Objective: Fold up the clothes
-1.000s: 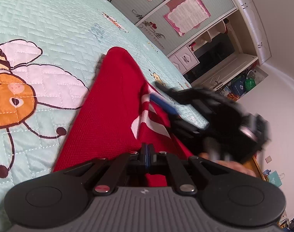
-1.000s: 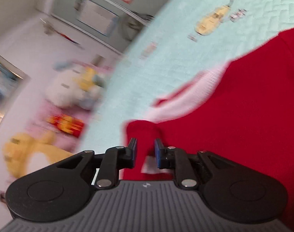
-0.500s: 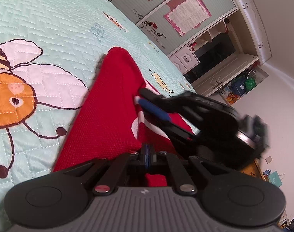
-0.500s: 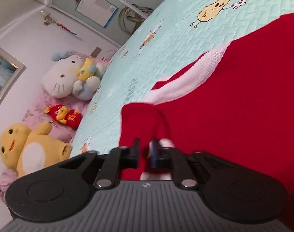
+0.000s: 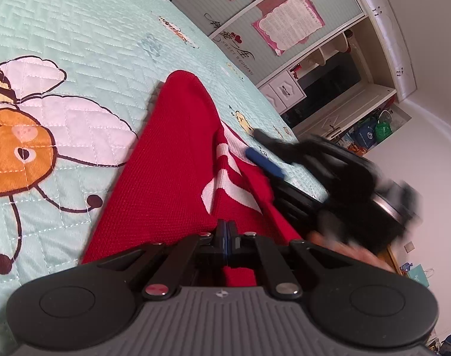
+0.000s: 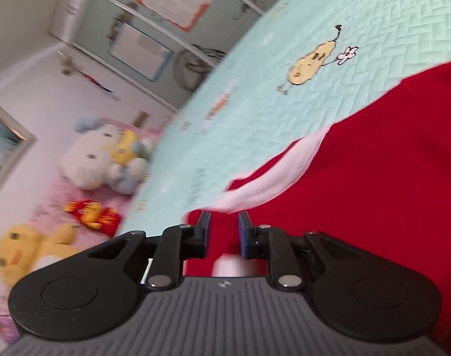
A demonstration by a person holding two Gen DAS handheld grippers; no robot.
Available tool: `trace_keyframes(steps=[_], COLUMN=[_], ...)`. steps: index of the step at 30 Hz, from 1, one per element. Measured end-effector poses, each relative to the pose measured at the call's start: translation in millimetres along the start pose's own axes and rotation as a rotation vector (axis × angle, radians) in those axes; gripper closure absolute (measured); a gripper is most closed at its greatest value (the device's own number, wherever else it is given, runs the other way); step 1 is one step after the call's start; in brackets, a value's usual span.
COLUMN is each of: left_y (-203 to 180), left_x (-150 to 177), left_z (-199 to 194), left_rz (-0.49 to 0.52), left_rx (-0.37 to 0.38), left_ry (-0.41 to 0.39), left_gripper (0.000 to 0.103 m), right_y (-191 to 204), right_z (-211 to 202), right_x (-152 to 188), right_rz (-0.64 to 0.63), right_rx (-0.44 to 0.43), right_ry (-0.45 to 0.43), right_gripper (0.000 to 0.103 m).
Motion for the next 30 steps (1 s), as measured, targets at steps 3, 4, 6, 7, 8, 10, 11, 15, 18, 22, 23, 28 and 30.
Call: trace_keyframes(steps=[3, 4, 6, 7, 8, 10, 11, 15, 18, 22, 23, 28, 30], left_y=[-0.1, -0.1, -0.1, -0.1, 0.3, 1.2, 1.1, 0.6, -0.1, -4.4, -6.0, -30.6, -49.1], left_x=[0.2, 0.1, -0.1, -0.3, -0.5, -1.0, -0.9, -0.5, -0.5, -0.5, -0.5, -0.1, 1.4], left_z=[-0.1, -0.2, -0.1, 0.0, 0.0, 0.0, 0.1, 0.7, 1.1, 1.1, 1.0, -0.1, -6.1], left_rz=[0.0, 0.0, 0.0, -0.001, -0.002, -0.005, -0.005, -0.003, -0.001, 0.012, 0.017, 0.084, 0.123], left_rx=[-0.001, -0.001, -0.001, -0.002, 0.0, 0.003, 0.003, -0.002, -0.01, -0.04, -0.051, -0.188, -0.278], left_ry=[0.0, 0.0, 0.002, 0.003, 0.004, 0.005, 0.006, 0.004, 0.002, 0.001, 0.001, 0.008, 0.004], left_gripper=[0.098, 0.098, 0.098, 0.098, 0.098, 0.098, 0.098, 0.097, 0.097, 0.097, 0.097, 0.097, 0.098], right_y=[6.1, 4.5, 0.6, -5.7, -12.4, -12.4, -8.4, -3.2, -13.4, -17.2, -20.8, -51.2, -71.7], right_z=[-32.9, -35.0, -38.0, -40.7, -43.5, -60.4, -71.5, -98.2, -108.3, -154.3, -168.2, -231.6, -241.9], right_x=[31.5, 40.1, 56.8, 60.4, 63.7, 66.7, 73.2, 110.3, 129.1, 134.0, 135.5, 162.1, 181.7], right_rz=[0.023, 0.009, -0.023, -0.013, -0.001, 0.047, 0.037, 0.004, -0.028, -0.03, -0.031, -0.041, -0.018], right_rx=[-0.062, -0.022, 0.069, 0.073, 0.074, 0.039, 0.025, 0.033, 0.051, -0.085, -0.11, -0.234, -0.309], right_ry=[0.013, 0.033, 0.074, 0.068, 0.06, 0.049, 0.025, 0.04, 0.075, 0.008, -0.019, -0.112, -0.125], right_gripper=[0.075, 0.072, 0.069, 0.078, 0.083, 0.078, 0.073, 0.062, 0.07, 0.064, 0.062, 0.053, 0.049])
Point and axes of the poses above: each gripper's, at about its wrist camera, not at the fingertips, and z roughly the way its jaws point, y to its left, x to its underside, the point moved 1 cm from there along z, roughly the way its jaws point, and after that the axes turned 13 degrees about y, right-handed, at the moved point
